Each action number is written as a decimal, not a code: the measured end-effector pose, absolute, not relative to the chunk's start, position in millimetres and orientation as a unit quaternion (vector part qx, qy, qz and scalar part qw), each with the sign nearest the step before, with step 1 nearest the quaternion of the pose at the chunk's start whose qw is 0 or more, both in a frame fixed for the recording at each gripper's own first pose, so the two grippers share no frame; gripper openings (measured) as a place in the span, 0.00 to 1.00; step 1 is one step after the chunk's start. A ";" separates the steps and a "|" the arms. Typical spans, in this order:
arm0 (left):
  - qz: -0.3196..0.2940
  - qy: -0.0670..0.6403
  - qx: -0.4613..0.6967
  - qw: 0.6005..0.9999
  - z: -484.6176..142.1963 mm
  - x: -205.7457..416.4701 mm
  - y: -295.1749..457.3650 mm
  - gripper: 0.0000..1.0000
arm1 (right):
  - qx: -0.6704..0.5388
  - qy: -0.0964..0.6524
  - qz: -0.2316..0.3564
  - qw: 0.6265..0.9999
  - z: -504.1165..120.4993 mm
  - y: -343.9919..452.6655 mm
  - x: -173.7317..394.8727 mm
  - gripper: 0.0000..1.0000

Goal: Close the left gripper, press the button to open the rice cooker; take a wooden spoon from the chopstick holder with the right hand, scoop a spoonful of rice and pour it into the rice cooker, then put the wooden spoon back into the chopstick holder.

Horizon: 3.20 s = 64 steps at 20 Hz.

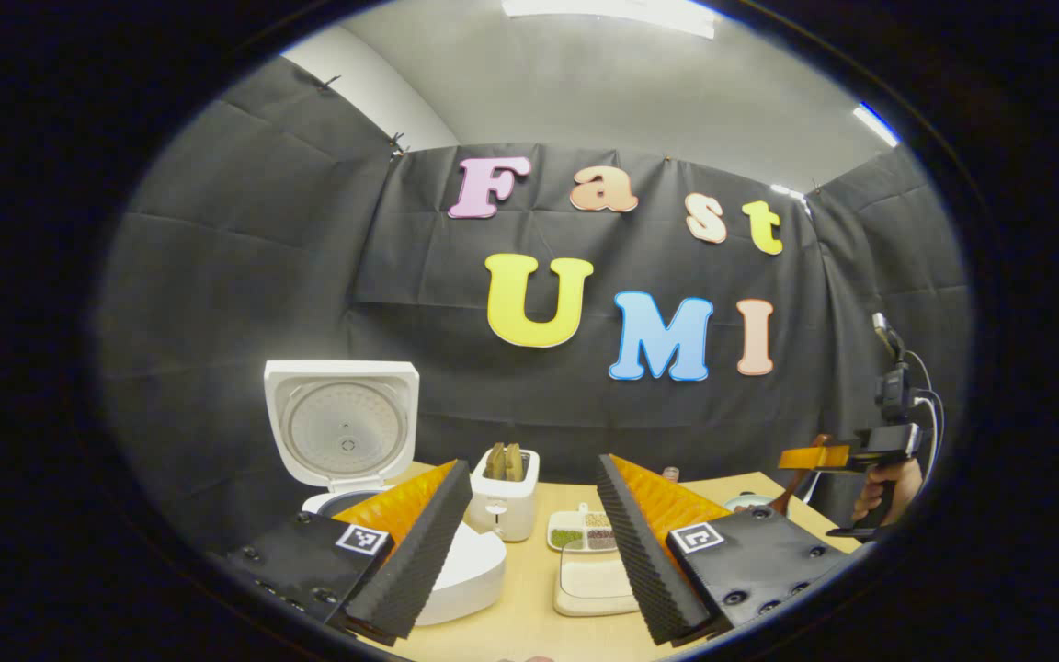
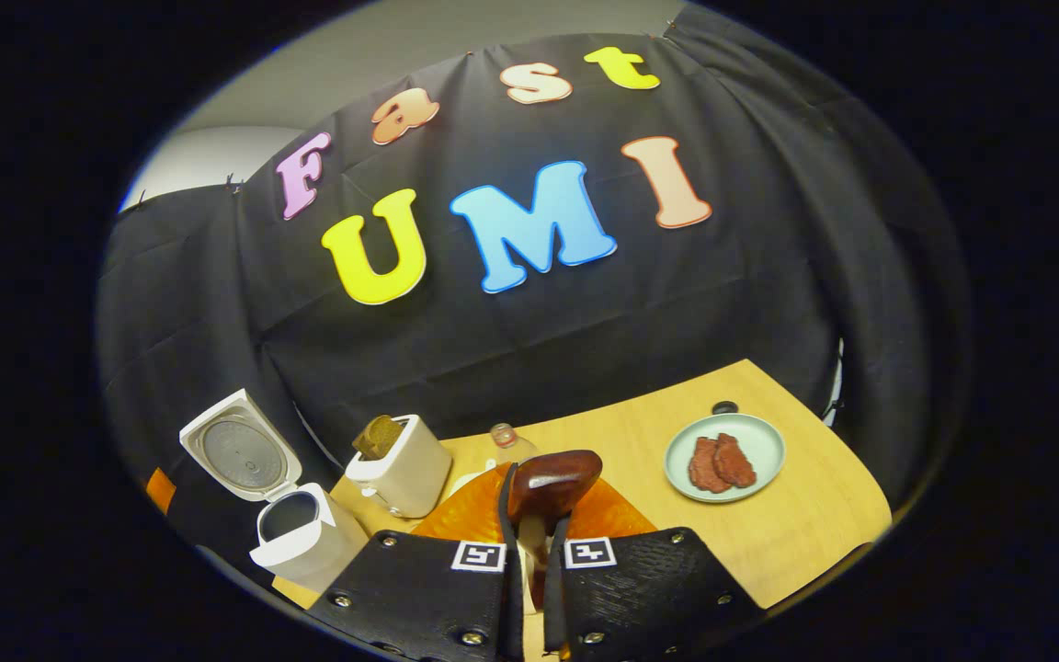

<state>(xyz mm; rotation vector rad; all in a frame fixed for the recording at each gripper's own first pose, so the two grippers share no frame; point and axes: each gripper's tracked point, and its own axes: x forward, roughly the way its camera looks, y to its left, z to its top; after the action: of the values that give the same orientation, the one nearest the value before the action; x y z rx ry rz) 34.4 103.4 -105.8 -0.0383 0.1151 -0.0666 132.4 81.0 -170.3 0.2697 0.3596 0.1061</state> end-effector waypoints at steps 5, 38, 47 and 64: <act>-0.035 0.066 -0.014 0.997 -108.2 32.4 118.9 0.95 | 0.114 0.198 0.091 0.969 -214.0 156.9 168.9 0.09; -0.043 0.084 -0.026 0.995 -126.6 25.6 144.5 0.96 | 0.494 0.194 0.104 0.841 -236.4 166.6 165.2 0.09; -0.062 0.072 -0.012 0.995 -124.9 17.1 156.2 0.96 | 0.533 0.168 0.179 0.810 -159.7 204.7 158.6 0.09; -0.043 0.057 0.003 0.997 -114.9 -11.8 237.6 0.96 | 0.458 0.212 0.283 0.816 -138.5 366.9 182.2 0.09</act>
<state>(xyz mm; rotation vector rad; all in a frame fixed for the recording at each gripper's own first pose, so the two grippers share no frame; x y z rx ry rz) -11.8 237.6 -114.9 0.0059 0.1147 -0.0867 182.2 366.9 -138.5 0.9765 0.4518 0.6046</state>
